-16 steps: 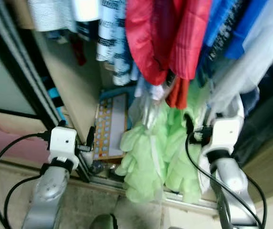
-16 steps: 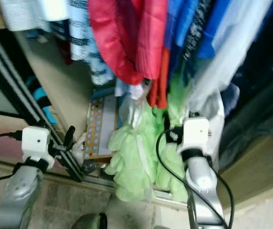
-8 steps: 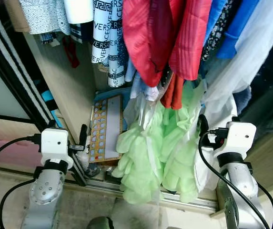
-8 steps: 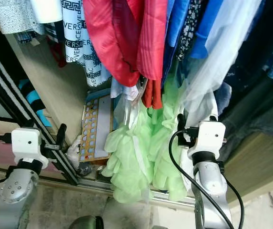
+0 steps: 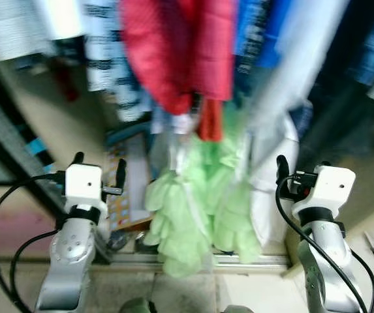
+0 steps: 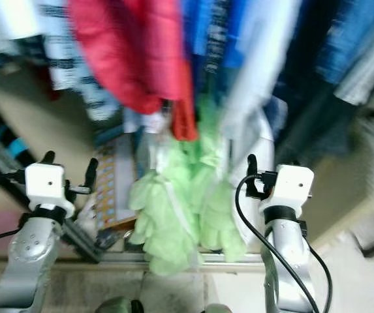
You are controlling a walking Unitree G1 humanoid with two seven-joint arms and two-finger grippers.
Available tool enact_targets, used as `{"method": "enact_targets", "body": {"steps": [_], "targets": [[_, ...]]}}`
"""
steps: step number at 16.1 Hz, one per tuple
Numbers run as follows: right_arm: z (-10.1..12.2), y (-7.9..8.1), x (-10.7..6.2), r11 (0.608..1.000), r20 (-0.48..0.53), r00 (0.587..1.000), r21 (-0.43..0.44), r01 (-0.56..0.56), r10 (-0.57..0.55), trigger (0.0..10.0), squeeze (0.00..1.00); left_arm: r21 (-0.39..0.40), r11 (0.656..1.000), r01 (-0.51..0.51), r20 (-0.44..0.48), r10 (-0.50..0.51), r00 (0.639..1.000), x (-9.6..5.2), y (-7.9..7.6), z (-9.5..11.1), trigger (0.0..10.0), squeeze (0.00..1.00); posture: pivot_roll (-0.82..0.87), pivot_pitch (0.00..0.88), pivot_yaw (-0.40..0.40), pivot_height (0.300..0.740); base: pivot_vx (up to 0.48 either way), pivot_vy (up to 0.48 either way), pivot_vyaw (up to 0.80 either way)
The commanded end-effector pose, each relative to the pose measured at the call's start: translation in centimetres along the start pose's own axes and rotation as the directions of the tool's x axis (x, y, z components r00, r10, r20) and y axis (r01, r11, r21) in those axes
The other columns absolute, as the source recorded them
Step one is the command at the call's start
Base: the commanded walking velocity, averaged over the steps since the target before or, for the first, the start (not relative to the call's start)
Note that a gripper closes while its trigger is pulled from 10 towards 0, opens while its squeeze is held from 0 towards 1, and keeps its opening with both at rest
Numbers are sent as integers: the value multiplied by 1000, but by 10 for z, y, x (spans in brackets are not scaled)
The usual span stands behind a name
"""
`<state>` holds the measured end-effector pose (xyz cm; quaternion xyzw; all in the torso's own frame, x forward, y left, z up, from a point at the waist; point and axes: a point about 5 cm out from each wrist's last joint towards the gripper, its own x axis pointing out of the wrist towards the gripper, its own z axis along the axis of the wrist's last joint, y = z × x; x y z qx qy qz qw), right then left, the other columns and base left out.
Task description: Clean up the room
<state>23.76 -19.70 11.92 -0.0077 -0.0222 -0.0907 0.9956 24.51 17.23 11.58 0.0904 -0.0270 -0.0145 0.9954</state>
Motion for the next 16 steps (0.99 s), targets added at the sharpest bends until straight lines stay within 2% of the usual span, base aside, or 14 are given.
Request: {"method": "enact_targets", "body": {"steps": [1,4,7,13,16], "targets": [[2,3,2,1000,12,1000,8,-3,3,10000,0,2,1000,-15,-2,15,1000,0,3,-2,10000,0,-69,0,35,740,0,0,0],[12,14,8,998,63,996,3,-61,61,10000,0,-22,999,-35,2,35,999,1,6,-2,10000,0,-54,0,24,740,0,0,0],[17,18,14,998,86,996,42,-41,37,10000,0,-26,999,-43,-3,43,999,0,9,-4,10000,0,-55,0,26,740,0,0,0],[10,15,15,998,51,999,68,-5,2,10000,0,-29,999,-40,5,40,999,1,11,-4,10000,0,-46,0,20,740,0,0,0],[3,20,16,995,17,999,91,-46,44,10000,0,-39,998,-57,-15,56,998,1,13,-8,10000,0,-37,0,13,740,0,0,0]]}}
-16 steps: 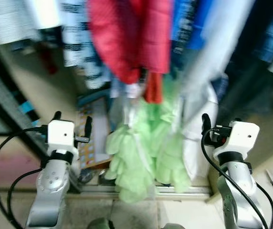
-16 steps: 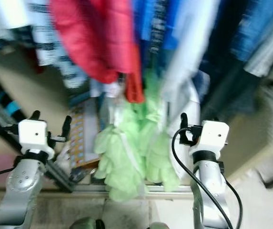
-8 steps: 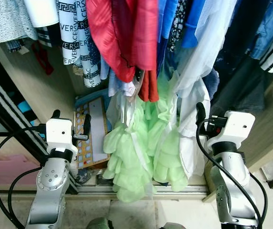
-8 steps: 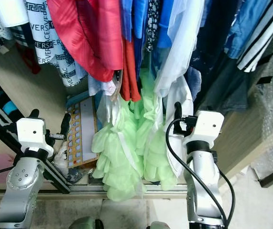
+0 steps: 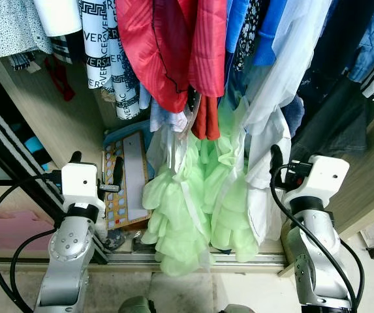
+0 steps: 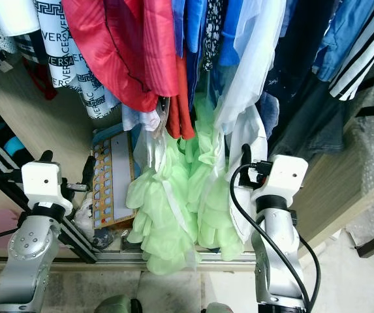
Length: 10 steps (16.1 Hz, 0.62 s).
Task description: Clean up the room
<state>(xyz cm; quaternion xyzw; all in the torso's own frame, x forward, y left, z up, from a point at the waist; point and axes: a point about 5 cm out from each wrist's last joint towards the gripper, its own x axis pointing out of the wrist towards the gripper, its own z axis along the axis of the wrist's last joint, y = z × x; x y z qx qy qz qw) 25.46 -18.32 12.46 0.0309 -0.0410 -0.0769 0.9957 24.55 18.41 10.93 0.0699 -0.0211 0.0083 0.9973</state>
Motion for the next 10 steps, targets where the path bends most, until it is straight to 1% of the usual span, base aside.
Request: {"method": "enact_targets", "body": {"steps": [1,4,5,6,7,8,9,10], "targets": [[-3,4,2,1000,-18,1000,17,-16,16,10000,0,-19,999,-31,-12,31,999,2,5,-2,10000,0,-34,0,11,740,0,0,0],[-4,3,4,1000,-21,1000,23,-12,12,10000,0,-51,998,-41,-28,40,999,3,6,-6,10000,0,-34,0,8,740,0,0,0],[-7,3,4,999,-36,999,36,-15,16,10000,0,-78,996,-45,-43,42,998,4,6,-9,10000,0,-34,0,8,740,0,0,0],[-15,4,7,997,-79,996,66,-29,34,10000,0,-111,992,-53,-69,45,997,6,5,-15,10000,0,-35,0,6,740,0,0,0],[-18,6,10,997,-92,995,74,-36,43,10000,0,-129,990,-49,-78,39,996,10,4,-18,10000,0,-31,0,2,740,0,0,0],[-20,8,10,996,-101,993,71,-50,57,10000,0,-155,986,-68,-103,53,993,11,5,-24,10000,0,-31,0,2,740,0,0,0],[-22,8,10,996,-110,992,69,-55,62,10000,0,-168,983,-76,-110,58,992,11,5,-25,10000,0,-31,0,-2,740,0,0,0],[-23,8,10,996,-114,992,69,-54,62,10000,0,-162,984,-77,-105,60,993,11,5,-25,10000,0,-26,0,-4,740,0,0,0]]}}
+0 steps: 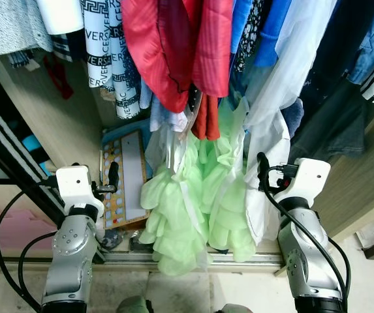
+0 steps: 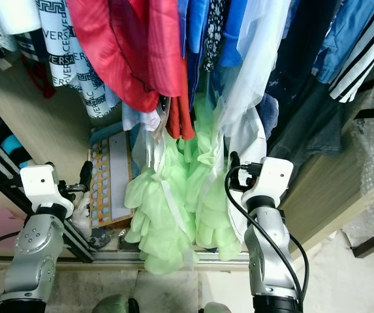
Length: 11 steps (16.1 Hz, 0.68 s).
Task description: Clean up the room
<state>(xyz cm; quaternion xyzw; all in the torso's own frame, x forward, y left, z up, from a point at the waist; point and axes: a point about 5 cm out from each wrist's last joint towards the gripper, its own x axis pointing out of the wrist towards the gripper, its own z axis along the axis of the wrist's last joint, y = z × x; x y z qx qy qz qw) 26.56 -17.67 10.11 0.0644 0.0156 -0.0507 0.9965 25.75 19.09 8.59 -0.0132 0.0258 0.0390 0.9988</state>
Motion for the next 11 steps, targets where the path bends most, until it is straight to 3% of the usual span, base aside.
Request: {"method": "enact_targets", "body": {"steps": [1,11], "targets": [[2,2,2,1000,2,1000,-2,-13,13,10000,0,-2,1000,-14,3,14,1000,0,2,0,10000,0,-26,0,-4,740,0,0,0],[4,3,3,999,16,1000,-47,-15,15,10000,0,-9,1000,-2,4,2,1000,3,4,-1,10000,0,-29,0,5,740,0,0,0]]}}
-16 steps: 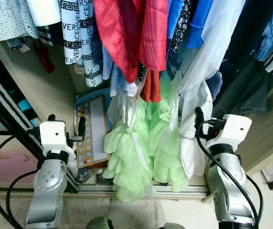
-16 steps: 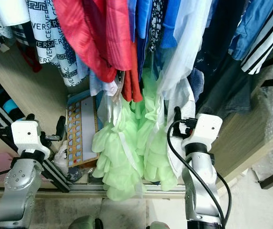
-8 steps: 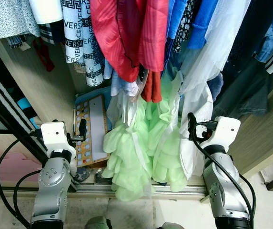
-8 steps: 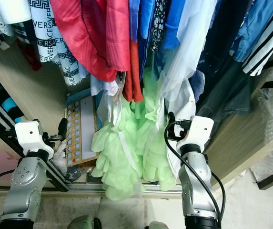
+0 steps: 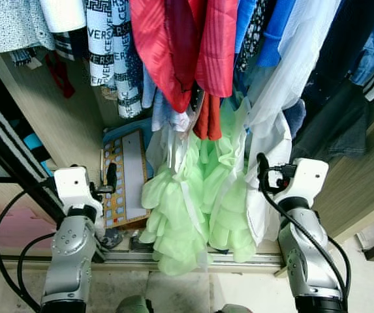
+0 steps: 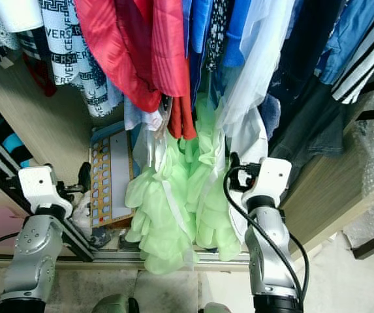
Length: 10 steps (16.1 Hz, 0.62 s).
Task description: Clean up the room
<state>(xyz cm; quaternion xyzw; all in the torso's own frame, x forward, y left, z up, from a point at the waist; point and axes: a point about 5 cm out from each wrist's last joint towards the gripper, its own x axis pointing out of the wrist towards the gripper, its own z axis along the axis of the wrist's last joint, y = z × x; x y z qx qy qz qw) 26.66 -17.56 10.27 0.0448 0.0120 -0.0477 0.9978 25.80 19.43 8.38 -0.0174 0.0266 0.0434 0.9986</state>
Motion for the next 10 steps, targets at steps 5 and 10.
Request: {"method": "enact_targets", "body": {"steps": [5,10], "targets": [[2,2,2,1000,8,1000,-8,-9,9,10000,0,0,1000,7,6,-7,1000,2,0,1,10000,0,-29,0,5,740,0,0,0],[2,2,2,1000,8,1000,-8,-9,9,10000,0,0,1000,7,6,-7,1000,2,0,1,10000,0,-29,0,5,740,0,0,0]]}}
